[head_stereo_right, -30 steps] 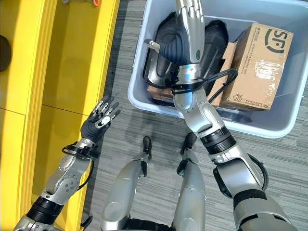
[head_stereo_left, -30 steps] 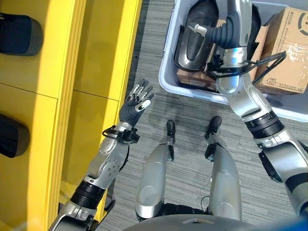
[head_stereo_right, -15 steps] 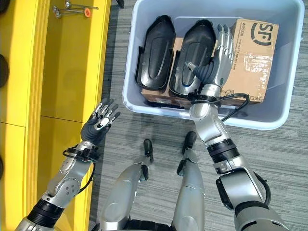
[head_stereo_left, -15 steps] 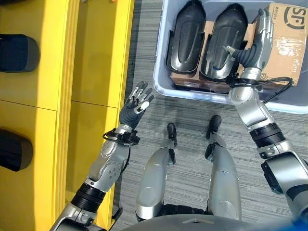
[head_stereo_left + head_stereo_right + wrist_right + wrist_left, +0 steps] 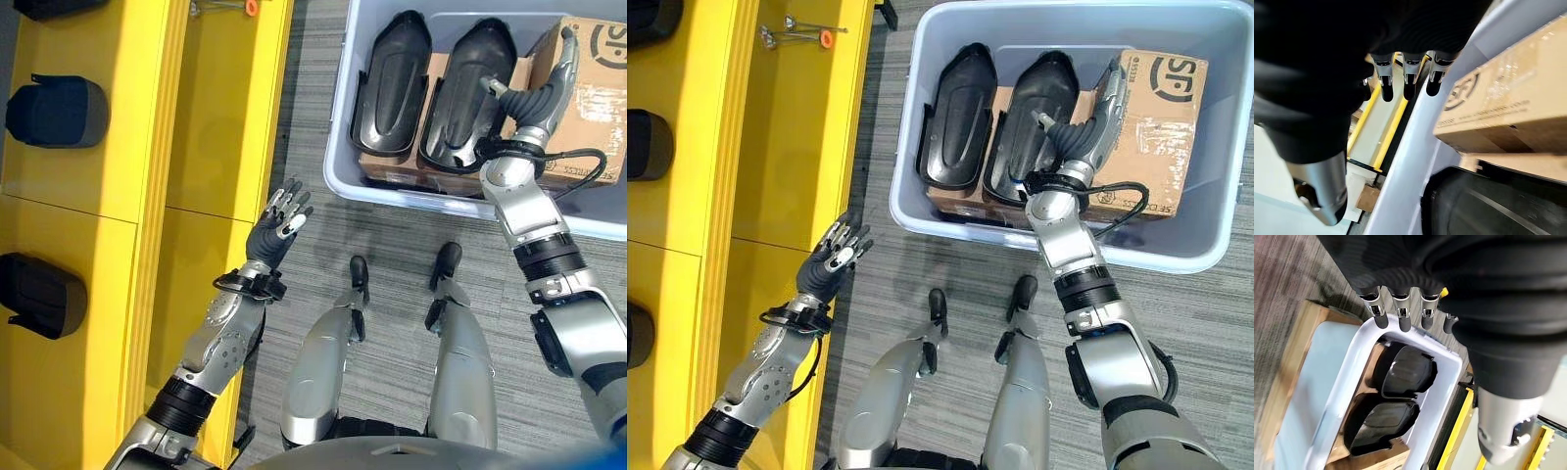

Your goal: Move parts from the plastic box to the shelf.

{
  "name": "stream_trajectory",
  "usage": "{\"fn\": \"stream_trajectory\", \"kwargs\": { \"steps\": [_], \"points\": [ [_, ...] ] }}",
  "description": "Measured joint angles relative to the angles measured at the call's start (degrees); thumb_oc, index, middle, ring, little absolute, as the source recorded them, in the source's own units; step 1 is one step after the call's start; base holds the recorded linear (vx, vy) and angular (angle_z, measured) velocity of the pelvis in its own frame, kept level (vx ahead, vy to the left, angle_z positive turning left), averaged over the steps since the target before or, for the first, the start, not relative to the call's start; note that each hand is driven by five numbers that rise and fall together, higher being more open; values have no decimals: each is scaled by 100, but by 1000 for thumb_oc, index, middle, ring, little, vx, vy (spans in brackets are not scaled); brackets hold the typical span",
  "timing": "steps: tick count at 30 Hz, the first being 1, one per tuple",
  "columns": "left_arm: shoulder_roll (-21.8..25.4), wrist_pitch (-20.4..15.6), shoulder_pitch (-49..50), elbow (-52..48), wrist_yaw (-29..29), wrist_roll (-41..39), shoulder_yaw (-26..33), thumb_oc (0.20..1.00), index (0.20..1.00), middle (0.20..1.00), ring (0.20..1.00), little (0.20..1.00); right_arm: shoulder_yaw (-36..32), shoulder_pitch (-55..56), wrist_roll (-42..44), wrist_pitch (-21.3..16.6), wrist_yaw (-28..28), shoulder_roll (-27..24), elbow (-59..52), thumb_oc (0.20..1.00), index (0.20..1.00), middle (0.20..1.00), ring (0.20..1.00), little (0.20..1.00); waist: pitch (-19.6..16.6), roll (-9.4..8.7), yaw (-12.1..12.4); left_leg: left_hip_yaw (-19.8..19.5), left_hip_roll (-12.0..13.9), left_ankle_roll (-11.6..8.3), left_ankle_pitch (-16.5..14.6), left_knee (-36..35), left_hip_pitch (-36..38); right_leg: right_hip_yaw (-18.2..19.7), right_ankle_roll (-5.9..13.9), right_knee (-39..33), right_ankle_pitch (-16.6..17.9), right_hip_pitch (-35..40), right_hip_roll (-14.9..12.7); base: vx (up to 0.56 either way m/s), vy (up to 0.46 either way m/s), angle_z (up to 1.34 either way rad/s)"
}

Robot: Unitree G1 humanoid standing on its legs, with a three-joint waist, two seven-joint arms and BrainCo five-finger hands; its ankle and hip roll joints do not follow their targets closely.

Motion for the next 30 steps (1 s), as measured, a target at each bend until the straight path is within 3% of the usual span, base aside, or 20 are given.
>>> {"fn": "stream_trajectory", "kwargs": {
  "steps": [15, 25, 30],
  "points": [
    [0, 114, -16, 1, 242, 11, -11, 1000, 1000, 1000, 1000, 1000, -117, -36, 490, 19, 39, 86, 684, 1000, 1000, 1000, 1000, 1000, -1, 2, 8, 21, -6, -7, 29, -83, -139, 22, -19, 70, -30, -223, -23, 0, 0, 0],
    [4, 165, -218, 1, 252, 22, -169, 1000, 1000, 1000, 1000, 1000, 80, -216, 695, 292, 305, 68, 1449, 1000, 1000, 1000, 1000, 1000, -1, 2, 50, -51, -32, -1, 34, -67, -279, -27, -15, 167, -74, -361, -82, -4, -8, 3],
    [8, 213, -261, 1, 253, 23, -169, 1000, 1000, 1000, 1000, 1000, 72, -369, 1186, 291, 338, 14, 1702, 1000, 1000, 1000, 1000, 1000, -1, 2, 88, -84, -35, -1, 33, -7, -398, -34, -8, 217, -86, -446, -92, -10, -3, 5]
  ]
}}
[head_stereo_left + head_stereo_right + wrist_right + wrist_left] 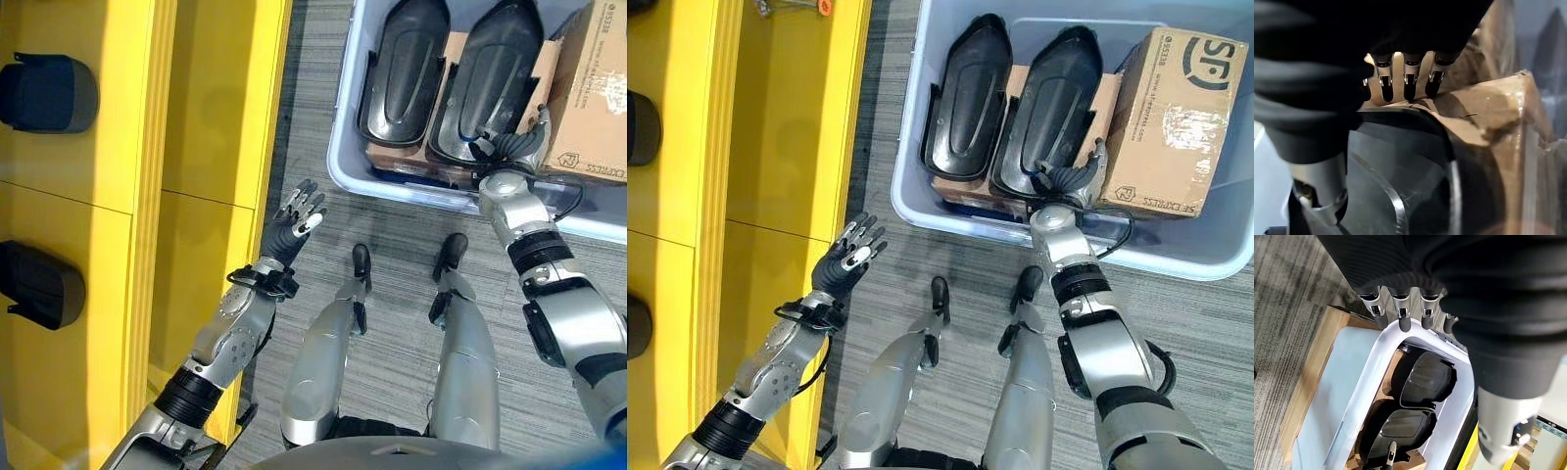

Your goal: Move parts from the plastic box to the shelf.

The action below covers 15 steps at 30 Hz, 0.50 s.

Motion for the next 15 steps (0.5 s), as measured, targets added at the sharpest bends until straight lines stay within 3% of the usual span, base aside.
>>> {"fn": "stream_trajectory", "kwargs": {
  "steps": [11, 15],
  "points": [
    [1, 21, -152, 0, 236, 8, -14, 1000, 1000, 1000, 1000, 1000, 16, -292, 273, -105, -35, -57, 453, 1000, 1000, 1000, 1000, 1000, 0, 0, 26, -48, -39, 0, -2, 150, -215, -20, 33, 114, -60, -166, -46, -1, 2, 2],
    [2, 24, -213, 1, 241, 11, -80, 1000, 1000, 1000, 1000, 1000, 225, -483, 18, 86, -12, -144, 858, 1000, 1000, 1000, 1000, 1000, -3, 4, 37, -129, -61, 7, -7, 205, -299, -40, 24, 176, -83, -232, -95, 4, 32, 6]
  ]
}}
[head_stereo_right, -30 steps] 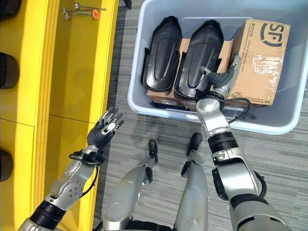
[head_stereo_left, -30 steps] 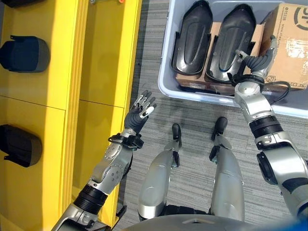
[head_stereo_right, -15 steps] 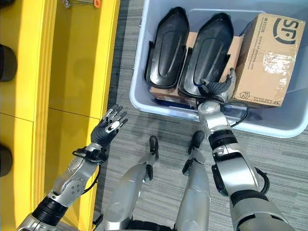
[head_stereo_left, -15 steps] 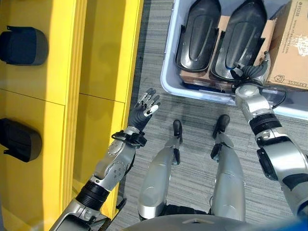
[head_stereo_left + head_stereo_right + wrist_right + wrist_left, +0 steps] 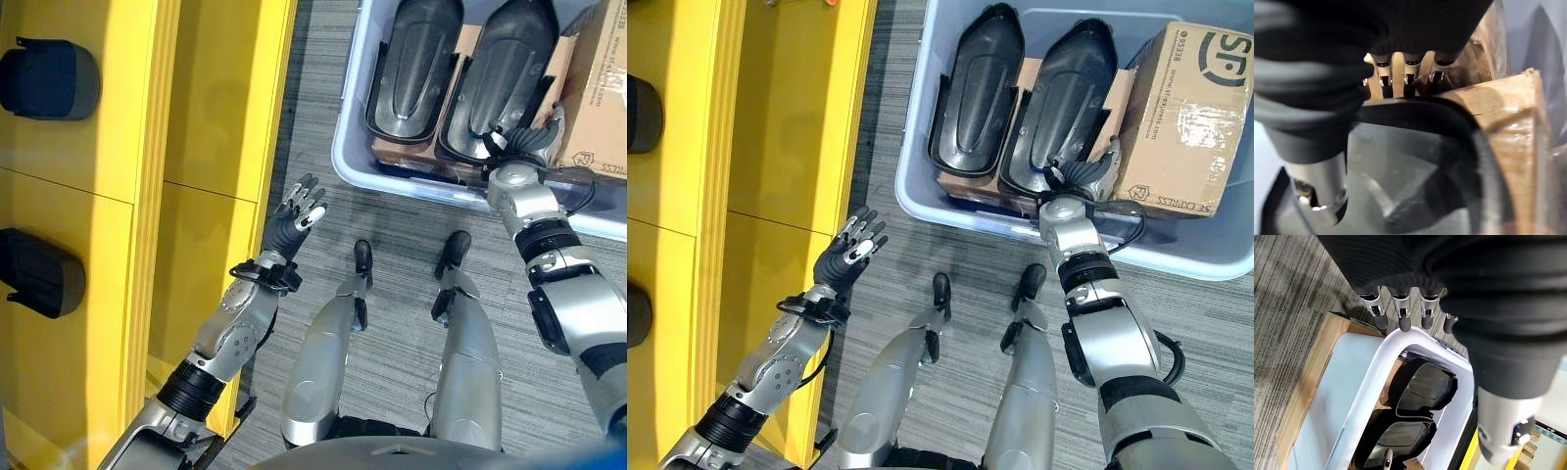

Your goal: Move parts from the plastic box to the shelf.

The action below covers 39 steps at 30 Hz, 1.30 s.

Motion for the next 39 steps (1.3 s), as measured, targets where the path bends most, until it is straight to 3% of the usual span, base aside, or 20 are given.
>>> {"fn": "stream_trajectory", "kwargs": {
  "steps": [8, 12, 13, 14, 15, 17, 18, 19, 23, 25, 29, 34, 39],
  "points": [
    [14, -4, -103, 10, 131, -14, -147, 1000, 1000, 1000, 1000, 1000, 405, -486, -308, 482, 106, -348, 588, 1000, 1000, 1000, 1000, 1000, -8, 12, 90, -72, -26, 45, -37, 283, -430, -112, 0, 138, -3, -279, -119, 13, 42, 10],
    [37, -4, -215, 17, 261, -34, -241, 1000, 1000, 1000, 1000, 1000, 482, -813, -136, 571, 107, -584, 725, 1000, 1000, 1000, 1000, 1000, -16, 24, 139, -235, -8, 37, -150, 752, -1017, -217, -38, 305, -39, -625, -145, 11, 19, 13],
    [42, -6, -221, 21, 285, -34, -259, 1000, 1000, 1000, 1000, 1000, 493, -919, -138, 566, 106, -593, 723, 771, 771, 771, 771, 771, -20, 29, 138, -240, -4, 24, -187, 864, -1196, -214, -30, 349, -35, -757, -154, 0, 0, 0],
    [43, -15, -231, 21, 338, -35, -282, 1000, 1000, 1000, 1000, 1000, 531, -968, -137, 563, 106, -595, 729, 598, 598, 598, 598, 598, -21, 30, 135, -276, 0, 26, -235, 960, -1299, -217, -25, 378, -38, -824, -154, 0, 0, 0],
    [44, -20, -244, 23, 366, -37, -302, 1000, 1000, 1000, 1000, 1000, 590, -1035, -138, 564, 105, -614, 741, 209, 209, 209, 209, 209, -22, 32, 124, -320, 0, 36, -255, 1045, -1404, -222, -19, 388, -41, -893, -148, 0, 0, 0],
    [44, -35, -222, 28, 375, -36, -346, 1000, 1000, 1000, 1000, 1000, 800, -1237, -143, 494, 105, -1017, 926, 200, 200, 200, 200, 200, -48, 71, 179, -402, 67, 34, -243, 1203, -1725, -270, 314, 475, -183, -1124, -139, 73, -18, 14],
    [63, -49, -171, 26, 367, -34, -360, 1000, 1000, 1000, 1000, 1000, 911, -1338, -143, 428, -9, -1066, 1135, 200, 200, 200, 200, 200, -67, 82, 199, -433, 105, 9, -236, 1393, -1908, -71, 208, 1650, -668, -1404, -218, 94, -73, 37],
    [80, -58, -134, 47, 368, -34, -365, 1000, 1000, 1000, 1000, 1000, 907, -1350, -127, 337, -154, -1092, 1164, 200, 200, 200, 200, 200, -77, 113, 201, -559, 80, -64, -232, 1437, -2003, -127, 61, 1540, -912, -1361, -152, 63, -76, 25],
    [70, -81, -168, 72, 306, -30, -361, 1000, 1000, 1000, 1000, 1000, 862, -1105, -150, 21, -161, -1163, 980, 200, 200, 200, 200, 200, -155, 223, 166, -484, 118, -26, -164, 1321, -1882, -78, 75, 1425, -820, -1317, -134, 22, -39, -5],
    [40, -139, -193, 72, 205, -30, -370, 1000, 1000, 1000, 1000, 1000, 846, -862, -277, -25, -151, -1218, 858, 200, 200, 200, 200, 200, -276, 395, 179, -457, 117, 25, -135, 1293, -1827, -92, 71, 1304, -735, -1199, -123, 8, -46, -3],
    [40, -227, -203, 143, 99, -31, -369, 1000, 1000, 1000, 1000, 1000, 733, -673, -320, -74, -145, -1205, 859, 200, 200, 200, 200, 200, -295, 419, 170, -352, 108, 43, -138, 1141, -1583, -72, -11, 1160, -640, -996, -100, -1, -48, -6],
    [48, -310, -202, 296, 48, -34, -375, 1000, 1000, 1000, 1000, 1000, 669, -450, -426, -167, -134, -1152, 871, 200, 200, 200, 200, 200, -294, 417, 161, -300, 93, 67, -134, 975, -1287, -42, 20, 1025, -596, -742, -70, -12, -42, -4],
    [55, -405, -51, 289, -88, -32, -357, 1000, 1000, 1000, 1000, 1000, 583, -86, -493, -586, -293, -950, 741, 200, 200, 200, 200, 200, -291, 410, 127, -154, 92, 101, -146, 781, -871, 68, 95, 795, -509, -404, -12, -5, -22, -13]
  ]
}}
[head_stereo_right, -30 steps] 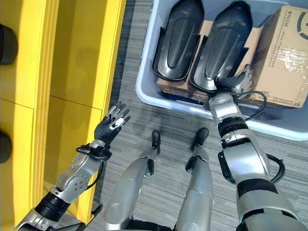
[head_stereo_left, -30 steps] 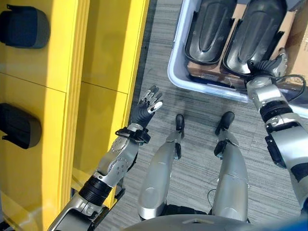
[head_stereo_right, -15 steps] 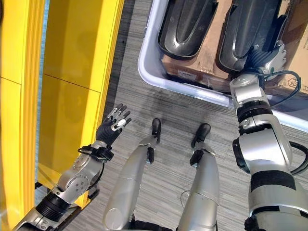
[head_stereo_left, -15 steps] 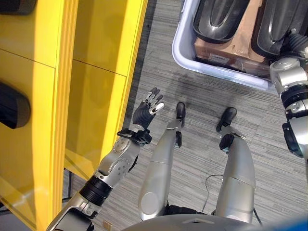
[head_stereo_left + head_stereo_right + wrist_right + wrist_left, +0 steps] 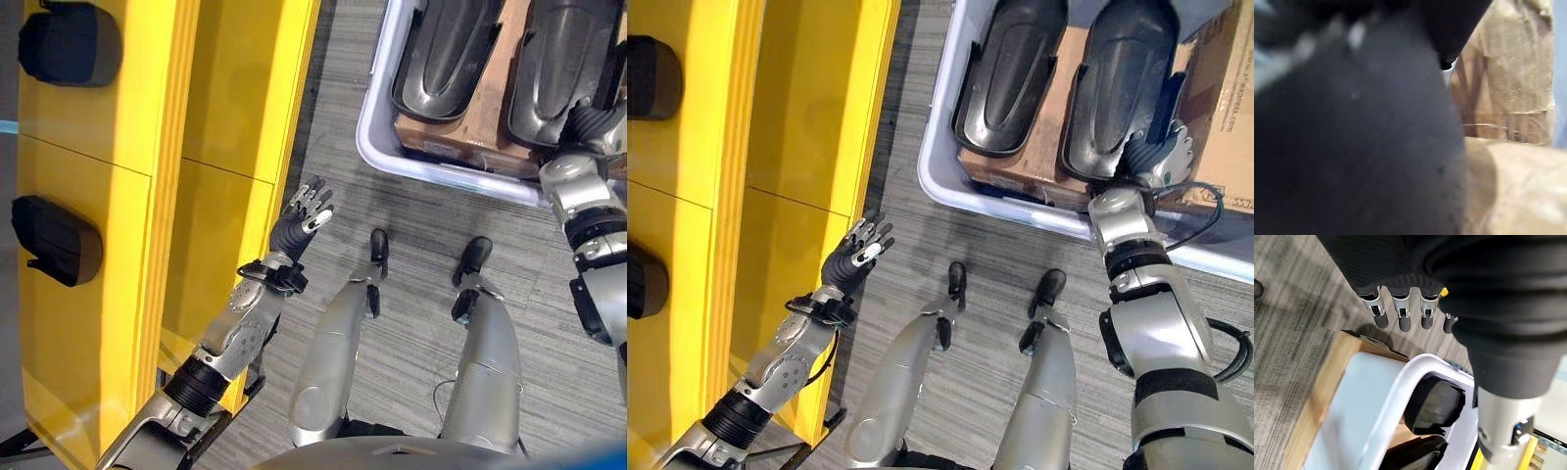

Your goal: Move parts from the plastic box to the shelf.

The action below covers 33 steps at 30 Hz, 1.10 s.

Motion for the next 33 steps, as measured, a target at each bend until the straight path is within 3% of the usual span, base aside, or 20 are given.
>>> {"fn": "stream_trajectory", "kwargs": {
  "steps": [5, 7, 9, 15, 19, 29, 33],
  "points": [
    [23, -20, 355, -21, -163, -2, 198, 1000, 1000, 1000, 1000, 1000, -71, 500, -622, -112, -436, -48, -814, 200, 200, 200, 200, 200, 14, -58, -266, 171, -2, 50, 38, -467, 813, 111, 117, -553, 204, 747, 117, 21, -40, -23],
    [94, 50, 654, -101, -292, -38, 746, 1000, 1000, 1000, 1000, 1000, -165, 513, -810, 87, -461, -94, -1343, 200, 200, 200, 200, 200, 191, -299, -329, 280, 68, 28, 45, -663, 1497, 162, 72, -762, 257, 1364, 210, 68, -73, -27],
    [206, 45, 716, -126, -425, -49, 753, 1000, 1000, 1000, 1000, 1000, -175, 498, -949, 144, -491, -223, -1417, 200, 200, 200, 200, 200, 179, -321, -309, 273, 95, -13, 62, -859, 1873, 114, 141, -935, 211, 1737, 256, -1, -56, -5],
    [275, 174, 1117, -290, -715, -87, 1093, 1000, 1000, 1000, 1000, 1000, -360, 110, -1167, 326, -410, -505, -1468, 200, 200, 200, 200, 200, 177, -326, -228, 239, 118, -42, 187, -1205, 2529, 25, 82, -1237, 312, 2409, 335, 61, -34, 2],
    [277, 344, 1251, -304, -942, -202, 1222, 1000, 1000, 1000, 1000, 1000, -471, 109, -1164, 415, -73, -529, -1375, 200, 200, 200, 200, 200, 176, -323, -144, 129, 113, -56, 199, -1385, 3007, -87, 89, -1446, 315, 2951, 365, 49, -28, 9],
    [260, 413, 1268, -293, -1088, -226, 1237, 1000, 1000, 1000, 1000, 1000, -494, 493, -1103, 436, 566, -296, -1373, 200, 200, 200, 200, 200, 182, -327, 36, 72, 117, -60, 250, -1471, 3071, -185, 100, -1580, 365, 3091, 405, 7, -8, 4],
    [177, 445, 1368, -291, -1107, -172, 1405, 1000, 1000, 1000, 1000, 1000, -618, 1185, -150, -133, 1107, 133, -2275, 200, 200, 200, 200, 200, 214, -377, 19, 70, 142, -69, 265, -1669, 3393, -189, 107, -1881, 461, 3446, 465, 40, 59, -4]
  ]
}}
